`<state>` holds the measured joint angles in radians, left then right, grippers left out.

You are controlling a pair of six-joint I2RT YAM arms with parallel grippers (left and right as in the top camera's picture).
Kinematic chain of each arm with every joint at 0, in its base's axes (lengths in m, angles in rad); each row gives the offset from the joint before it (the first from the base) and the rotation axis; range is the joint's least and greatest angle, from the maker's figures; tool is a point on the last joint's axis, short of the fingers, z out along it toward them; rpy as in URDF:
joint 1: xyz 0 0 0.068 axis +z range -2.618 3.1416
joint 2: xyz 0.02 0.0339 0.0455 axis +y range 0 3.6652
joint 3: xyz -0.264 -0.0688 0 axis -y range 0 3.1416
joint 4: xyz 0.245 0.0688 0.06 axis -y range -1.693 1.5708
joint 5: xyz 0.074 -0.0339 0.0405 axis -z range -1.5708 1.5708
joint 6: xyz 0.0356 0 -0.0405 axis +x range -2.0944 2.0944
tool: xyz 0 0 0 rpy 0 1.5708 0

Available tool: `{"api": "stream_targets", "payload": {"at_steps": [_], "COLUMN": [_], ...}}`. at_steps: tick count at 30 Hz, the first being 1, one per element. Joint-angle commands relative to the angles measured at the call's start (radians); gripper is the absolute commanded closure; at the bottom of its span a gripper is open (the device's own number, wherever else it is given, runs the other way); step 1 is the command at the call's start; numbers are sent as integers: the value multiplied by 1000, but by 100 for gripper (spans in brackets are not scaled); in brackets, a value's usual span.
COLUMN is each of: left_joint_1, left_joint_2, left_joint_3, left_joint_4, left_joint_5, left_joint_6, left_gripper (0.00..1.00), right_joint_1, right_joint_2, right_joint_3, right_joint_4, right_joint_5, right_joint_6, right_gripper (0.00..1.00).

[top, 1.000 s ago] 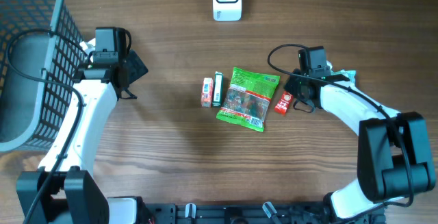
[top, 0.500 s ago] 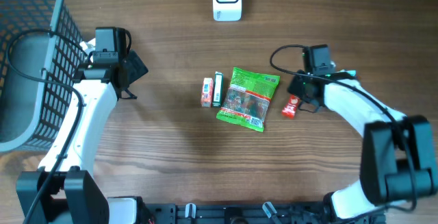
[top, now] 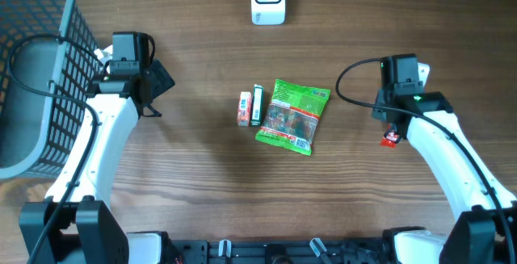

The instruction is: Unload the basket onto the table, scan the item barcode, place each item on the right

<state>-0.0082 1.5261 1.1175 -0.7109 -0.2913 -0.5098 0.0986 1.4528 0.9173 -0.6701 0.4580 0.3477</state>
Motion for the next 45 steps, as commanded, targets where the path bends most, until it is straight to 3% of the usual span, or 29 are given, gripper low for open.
{"api": "stream_targets", "payload": {"at_steps": [1, 12, 17, 20, 24, 27, 45], "left_joint_1": [4, 4, 4, 4, 4, 4, 4], "left_joint_2": [5, 5, 5, 5, 5, 5, 5], "left_joint_3": [1, 1, 1, 1, 1, 1, 1], "left_joint_4": [3, 3, 3, 3, 3, 3, 3], "left_joint_5": [-13, -13, -13, -13, -13, -13, -13], "left_joint_6": [8, 8, 8, 8, 8, 8, 8], "left_gripper": [0, 0, 0, 0, 0, 0, 0], "right_joint_1": [50, 348, 360, 360, 360, 360, 363], "right_joint_2": [39, 273, 418, 469, 483, 485, 488], "right_joint_3": [6, 6, 6, 6, 6, 6, 4], "right_joint_4": [0, 75, 303, 425, 472, 472, 444], "right_joint_5": [180, 694, 824, 809, 629, 537, 418], "right_joint_6": [55, 14, -227, -346, -358, -316, -197], "right_gripper": [95, 96, 96, 96, 96, 96, 96]}}
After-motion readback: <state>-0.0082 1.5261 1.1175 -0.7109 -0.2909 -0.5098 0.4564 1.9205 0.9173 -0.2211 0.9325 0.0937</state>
